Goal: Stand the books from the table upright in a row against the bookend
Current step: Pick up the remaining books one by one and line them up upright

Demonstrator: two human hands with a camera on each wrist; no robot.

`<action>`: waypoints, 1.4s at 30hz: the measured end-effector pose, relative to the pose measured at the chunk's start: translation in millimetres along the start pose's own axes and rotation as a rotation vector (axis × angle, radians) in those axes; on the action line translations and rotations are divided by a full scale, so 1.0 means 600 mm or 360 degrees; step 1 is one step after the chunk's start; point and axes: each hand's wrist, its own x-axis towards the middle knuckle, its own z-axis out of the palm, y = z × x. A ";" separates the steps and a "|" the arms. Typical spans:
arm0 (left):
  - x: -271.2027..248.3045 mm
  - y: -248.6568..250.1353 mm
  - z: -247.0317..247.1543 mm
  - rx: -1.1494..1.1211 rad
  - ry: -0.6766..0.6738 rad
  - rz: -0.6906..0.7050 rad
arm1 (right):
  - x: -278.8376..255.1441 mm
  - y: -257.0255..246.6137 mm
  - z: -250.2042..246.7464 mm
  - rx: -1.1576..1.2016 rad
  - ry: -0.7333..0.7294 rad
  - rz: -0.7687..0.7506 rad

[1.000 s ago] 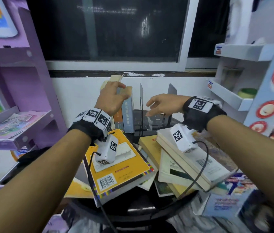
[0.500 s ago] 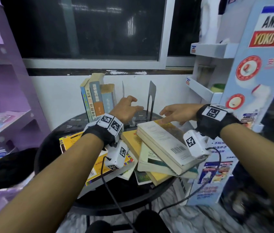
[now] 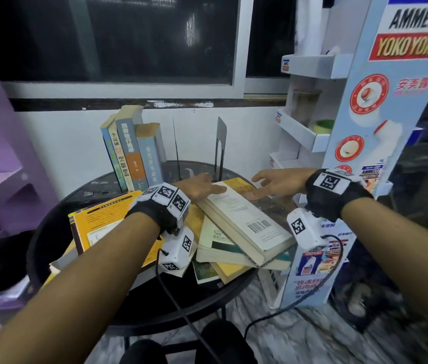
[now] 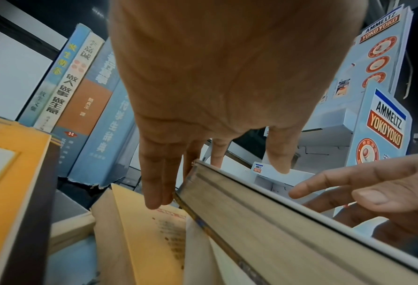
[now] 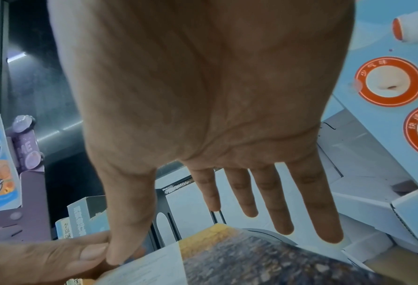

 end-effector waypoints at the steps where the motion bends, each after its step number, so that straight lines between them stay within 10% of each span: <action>1: 0.000 0.001 0.000 0.0007 0.0000 -0.0004 | 0.002 0.000 0.001 0.0003 -0.0005 0.0003; 42: 0.025 -0.018 -0.017 -0.0884 0.0168 -0.0062 | -0.001 -0.029 0.001 0.0098 0.0100 -0.0010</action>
